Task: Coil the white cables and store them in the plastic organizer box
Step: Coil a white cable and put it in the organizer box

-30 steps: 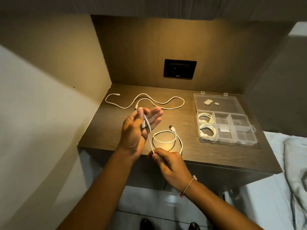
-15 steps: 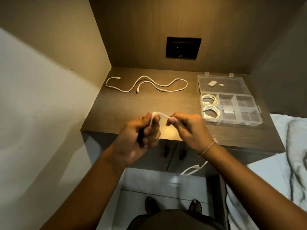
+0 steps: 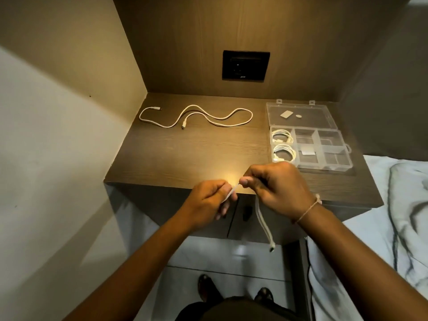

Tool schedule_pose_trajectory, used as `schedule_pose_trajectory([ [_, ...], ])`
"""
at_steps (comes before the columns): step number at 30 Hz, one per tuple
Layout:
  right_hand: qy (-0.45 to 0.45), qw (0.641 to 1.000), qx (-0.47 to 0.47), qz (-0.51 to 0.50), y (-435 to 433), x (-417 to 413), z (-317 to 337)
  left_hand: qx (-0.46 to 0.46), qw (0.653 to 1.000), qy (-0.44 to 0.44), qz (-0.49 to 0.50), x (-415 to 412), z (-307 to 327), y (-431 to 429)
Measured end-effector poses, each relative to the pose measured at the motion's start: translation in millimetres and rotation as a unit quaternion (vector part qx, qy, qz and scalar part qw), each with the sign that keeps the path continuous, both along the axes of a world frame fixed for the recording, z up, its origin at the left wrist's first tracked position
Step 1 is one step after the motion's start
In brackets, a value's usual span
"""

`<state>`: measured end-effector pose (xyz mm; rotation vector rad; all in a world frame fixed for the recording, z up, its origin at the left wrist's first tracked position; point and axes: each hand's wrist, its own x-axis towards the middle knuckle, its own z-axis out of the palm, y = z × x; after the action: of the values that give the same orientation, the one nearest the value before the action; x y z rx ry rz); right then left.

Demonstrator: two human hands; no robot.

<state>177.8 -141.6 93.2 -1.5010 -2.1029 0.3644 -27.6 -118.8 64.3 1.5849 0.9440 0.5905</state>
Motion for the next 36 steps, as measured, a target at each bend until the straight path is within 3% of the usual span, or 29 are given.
schedule_pose_trajectory([
  [2, 0.030, 0.999, -0.009, -0.010, 3.7, 8.2, -2.8, -0.164, 0.983, -0.077, -0.026, -3.4, 10.7, -9.4],
  [4, 0.104, 0.993, -0.045, -0.034, -4.1, 3.7, -16.6, -0.292, 0.928, -0.221, -0.069, -4.1, 29.0, -10.5],
  [6, 0.163, 0.981, -0.097, -0.040, -19.1, -11.3, -33.6, -0.326, 0.852, -0.405, -0.063, 3.0, 39.7, -2.7],
  [7, 0.181, 0.976, -0.117, -0.034, -29.0, -20.4, -41.4, -0.316, 0.829, -0.461, -0.030, 9.2, 40.8, 2.2],
  [8, 0.193, 0.972, -0.132, -0.023, -38.4, -29.1, -46.9, -0.295, 0.828, -0.477, 0.013, 17.0, 39.5, 7.4],
  [10, 0.205, 0.966, -0.158, 0.001, -52.8, -42.2, -48.9, -0.207, 0.888, -0.398, 0.103, 29.5, 29.3, 13.6],
  [12, 0.177, 0.967, -0.181, 0.032, -58.4, -44.5, -38.4, -0.064, 0.958, -0.223, 0.166, 32.8, 11.7, 12.5],
  [15, 0.044, 0.987, -0.144, 0.051, -47.0, -24.2, -14.1, 0.127, 0.982, -0.004, 0.143, 23.3, -12.0, -1.7],
  [17, -0.027, 0.995, -0.092, 0.036, -29.1, -2.6, 0.0, 0.107, 0.990, 0.033, 0.081, 16.2, -17.4, -16.2],
  [19, -0.067, 0.996, -0.048, 0.031, -14.4, 11.0, 6.1, -0.026, 0.999, -0.014, 0.028, 11.6, -14.5, -27.7],
  [21, -0.043, 0.999, -0.022, 0.026, -7.3, 12.9, 3.3, -0.177, 0.980, -0.092, -0.006, 5.5, -0.9, -33.4],
  [23, 0.014, 1.000, -0.021, 0.007, -7.5, 8.4, -4.9, -0.291, 0.931, -0.217, -0.029, -0.2, 16.9, -29.7],
  [25, 0.071, 0.996, -0.055, -0.011, -14.6, -3.5, -17.7, -0.335, 0.864, -0.374, -0.033, -1.0, 31.0, -20.0],
  [27, 0.117, 0.986, -0.114, -0.022, -28.3, -24.9, -32.2, -0.323, 0.815, -0.480, 0.007, 5.6, 37.6, -8.9],
  [28, 0.130, 0.982, -0.136, -0.023, -36.2, -36.9, -38.4, -0.311, 0.811, -0.493, 0.050, 12.0, 36.4, -3.9],
  [31, 0.119, 0.979, -0.163, -0.015, -49.4, -57.0, -42.2, -0.238, 0.855, -0.427, 0.174, 24.7, 20.0, 2.3],
  [36, 0.007, 0.984, -0.170, 0.046, -45.1, -43.6, -18.5, -0.099, 0.912, -0.303, 0.260, 16.5, -4.0, 6.3],
])
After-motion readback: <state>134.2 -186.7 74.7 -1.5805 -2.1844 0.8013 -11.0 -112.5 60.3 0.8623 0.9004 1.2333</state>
